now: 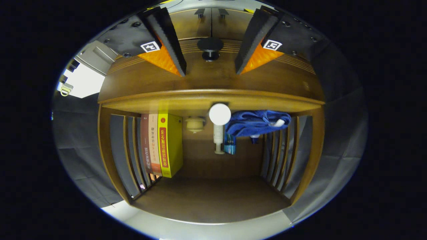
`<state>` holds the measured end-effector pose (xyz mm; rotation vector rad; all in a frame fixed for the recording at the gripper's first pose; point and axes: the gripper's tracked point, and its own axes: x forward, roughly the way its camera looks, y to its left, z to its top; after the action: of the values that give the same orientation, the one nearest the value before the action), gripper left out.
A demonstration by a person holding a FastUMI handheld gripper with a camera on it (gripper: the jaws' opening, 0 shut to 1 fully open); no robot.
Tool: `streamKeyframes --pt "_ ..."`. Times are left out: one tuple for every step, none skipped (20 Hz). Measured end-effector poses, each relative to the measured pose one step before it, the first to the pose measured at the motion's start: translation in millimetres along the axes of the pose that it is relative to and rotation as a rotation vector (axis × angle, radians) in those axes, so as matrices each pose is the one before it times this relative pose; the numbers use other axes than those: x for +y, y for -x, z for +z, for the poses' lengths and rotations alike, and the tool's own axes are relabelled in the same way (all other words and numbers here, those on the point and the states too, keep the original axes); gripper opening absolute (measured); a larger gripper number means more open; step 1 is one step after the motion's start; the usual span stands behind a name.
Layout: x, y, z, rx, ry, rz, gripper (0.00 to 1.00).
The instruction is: Pull open the drawer, take out the items inside it, and place them on the countertop above the cabinet.
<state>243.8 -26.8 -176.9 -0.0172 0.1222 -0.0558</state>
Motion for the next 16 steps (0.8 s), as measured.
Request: streamKeyframes --pt "-0.39 15.29 17.69 -0.01794 -0.00668 -0.00491 0.96" --pt "-1.46 16.12 15.01 -0.01314 0.00018 -0.00699 0.96" --pt "1.00 17.00 12.02 -0.01653 0.00154 -0.00097 0.96" --pt "0.14 17.25 13.39 -0.01218 -0.00097 0.00061 0.96" --pt "-2.30 15.87 9.28 -0.00753 -0.00019 -0.00445 0.96" --pt "-1.21 15.93 6.36 0.00155 0.00183 -0.00097 0.96" --pt "-0.07 16.22 5.02 0.00509 0.00175 0.00061 0.96" --pt "0.26 15.93 3.74 0.00510 0.00420 0.00742 0.96" --pt "-1.28 13.28 1.31 0.01161 0.00183 -0.00060 0.96" --pt "-3.83 14.24 -0.54 0.01572 -0.00237 -0.00726 0.96" --pt "-3.01 11.96 0.77 0.00862 -0.01364 -0.00703 0.96" --pt "-1.06 9.92 2.79 0.00343 -0.01888 0.00274 0.96" --pt "0.81 39.84 10.82 0.00045 -0.01566 0.00390 0.96" --pt "-3.50 7.15 6.71 -0.00775 -0.00560 -0.00119 0.96" --pt "-6.41 6.35 7.67 -0.01445 0.00300 -0.00564 0.96" --pt "-5.87 7.92 7.20 -0.01278 0.01037 -0.00507 0.96"
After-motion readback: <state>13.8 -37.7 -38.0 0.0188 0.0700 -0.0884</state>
